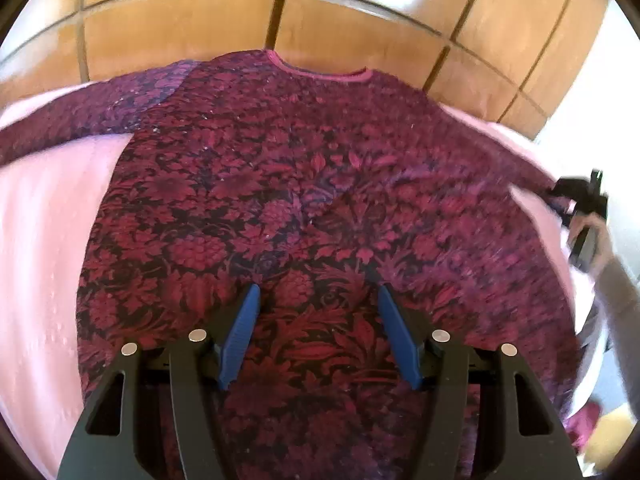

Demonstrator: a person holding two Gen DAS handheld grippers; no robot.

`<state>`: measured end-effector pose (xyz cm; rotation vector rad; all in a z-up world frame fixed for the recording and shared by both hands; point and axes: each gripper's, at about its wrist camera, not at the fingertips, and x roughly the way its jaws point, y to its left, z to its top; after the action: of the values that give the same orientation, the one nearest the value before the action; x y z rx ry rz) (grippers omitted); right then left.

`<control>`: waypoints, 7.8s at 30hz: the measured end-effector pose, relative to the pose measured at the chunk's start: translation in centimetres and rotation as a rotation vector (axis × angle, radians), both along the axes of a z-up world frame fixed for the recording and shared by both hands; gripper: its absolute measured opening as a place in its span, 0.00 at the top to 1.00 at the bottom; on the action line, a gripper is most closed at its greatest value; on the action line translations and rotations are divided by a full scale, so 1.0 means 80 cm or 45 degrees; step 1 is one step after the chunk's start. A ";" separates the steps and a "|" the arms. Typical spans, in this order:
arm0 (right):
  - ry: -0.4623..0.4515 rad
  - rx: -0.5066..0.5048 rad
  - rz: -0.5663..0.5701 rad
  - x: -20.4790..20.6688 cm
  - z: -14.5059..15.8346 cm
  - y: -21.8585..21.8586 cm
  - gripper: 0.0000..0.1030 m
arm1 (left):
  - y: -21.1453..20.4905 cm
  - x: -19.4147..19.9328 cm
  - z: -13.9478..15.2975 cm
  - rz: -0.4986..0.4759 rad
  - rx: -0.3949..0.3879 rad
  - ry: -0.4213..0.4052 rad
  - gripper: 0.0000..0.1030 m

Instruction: Fold small clothes

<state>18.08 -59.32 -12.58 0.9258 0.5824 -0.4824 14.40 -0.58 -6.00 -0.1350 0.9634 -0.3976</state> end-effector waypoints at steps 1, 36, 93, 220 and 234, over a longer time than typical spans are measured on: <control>-0.006 0.000 0.004 -0.007 0.004 -0.001 0.48 | 0.007 0.001 0.004 0.023 -0.027 0.001 0.42; -0.011 -0.456 1.062 0.006 0.013 0.429 0.16 | 0.409 0.163 0.008 1.173 -0.356 -0.041 0.89; 0.060 -0.599 1.138 0.183 0.083 0.483 0.87 | 0.078 0.084 0.045 0.201 -0.500 0.118 0.41; 0.064 -0.776 0.821 0.116 0.031 0.433 0.02 | 0.020 0.170 0.059 0.259 -0.107 -0.154 0.55; -0.042 -0.593 0.874 0.112 0.076 0.430 0.27 | 0.084 0.140 0.011 0.578 -0.128 -0.069 0.52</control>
<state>27.02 -24.90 -6.52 0.2535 0.6779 0.0266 25.58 6.15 -5.09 -0.4232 0.8298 -0.0301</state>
